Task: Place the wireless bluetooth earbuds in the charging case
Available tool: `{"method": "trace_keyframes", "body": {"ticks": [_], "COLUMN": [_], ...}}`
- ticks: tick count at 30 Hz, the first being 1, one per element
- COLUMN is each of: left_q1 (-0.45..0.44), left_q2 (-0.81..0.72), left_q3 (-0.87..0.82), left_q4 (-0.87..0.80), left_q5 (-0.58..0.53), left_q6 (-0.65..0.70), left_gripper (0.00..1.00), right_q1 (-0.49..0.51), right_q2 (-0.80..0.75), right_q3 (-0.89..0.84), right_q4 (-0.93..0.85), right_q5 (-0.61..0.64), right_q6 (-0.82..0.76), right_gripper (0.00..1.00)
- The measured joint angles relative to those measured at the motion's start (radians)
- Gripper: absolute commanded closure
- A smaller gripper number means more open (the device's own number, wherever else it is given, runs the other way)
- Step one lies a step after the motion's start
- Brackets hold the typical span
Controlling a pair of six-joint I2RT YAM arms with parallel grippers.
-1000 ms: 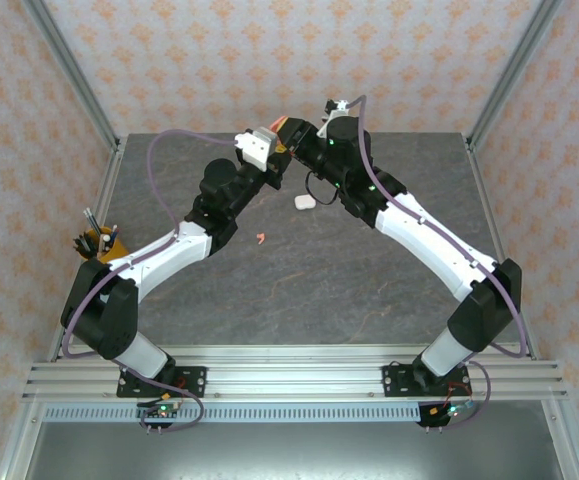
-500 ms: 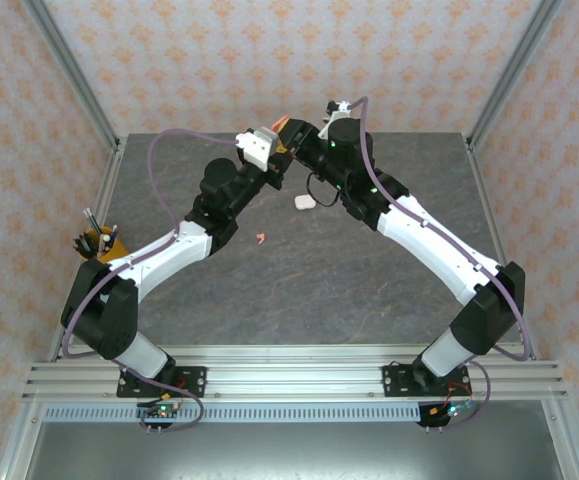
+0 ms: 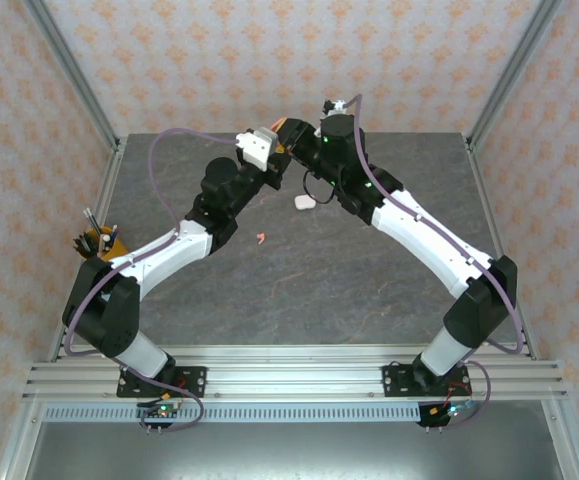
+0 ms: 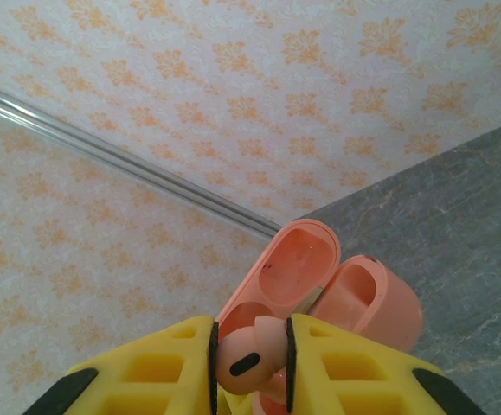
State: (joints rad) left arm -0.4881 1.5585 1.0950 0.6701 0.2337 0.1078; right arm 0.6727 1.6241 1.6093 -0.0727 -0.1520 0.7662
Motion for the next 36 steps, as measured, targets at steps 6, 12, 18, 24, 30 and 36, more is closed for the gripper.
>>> {"method": "trace_keyframes", "body": {"ticks": [6,12,18,24,30,36], "left_q1": [0.000,0.000,0.005,0.005,0.004,0.002], "left_q2": [0.000,0.000,0.000,0.000,0.000,0.000], "left_q3": [0.000,0.000,0.000,0.000,0.000,0.000], "left_q4": [-0.006,-0.006,-0.007,-0.011,-0.033,-0.037], "left_q5": [0.000,-0.006,-0.006,-0.004,0.002,0.024], "left_q6": [0.006,0.006,0.007,0.007,0.015,0.023], "left_gripper": [1.00,1.00,1.00,1.00,1.00,1.00], "right_q1": [0.000,-0.001,-0.002,-0.002,-0.004,-0.007], "right_q2": [0.004,0.004,0.004,0.004,0.003,0.004], "right_q3": [0.012,0.004,-0.013,-0.013,-0.021,0.014], "right_q4": [-0.025,0.001,0.030,0.019,0.008,-0.070], "right_q5": [0.004,-0.029,-0.058,-0.042,-0.022,-0.010], "right_q6": [0.016,-0.046,-0.157,-0.143,-0.049,0.024], "right_gripper": [0.76,0.76,0.75,0.76,0.76,0.76]}}
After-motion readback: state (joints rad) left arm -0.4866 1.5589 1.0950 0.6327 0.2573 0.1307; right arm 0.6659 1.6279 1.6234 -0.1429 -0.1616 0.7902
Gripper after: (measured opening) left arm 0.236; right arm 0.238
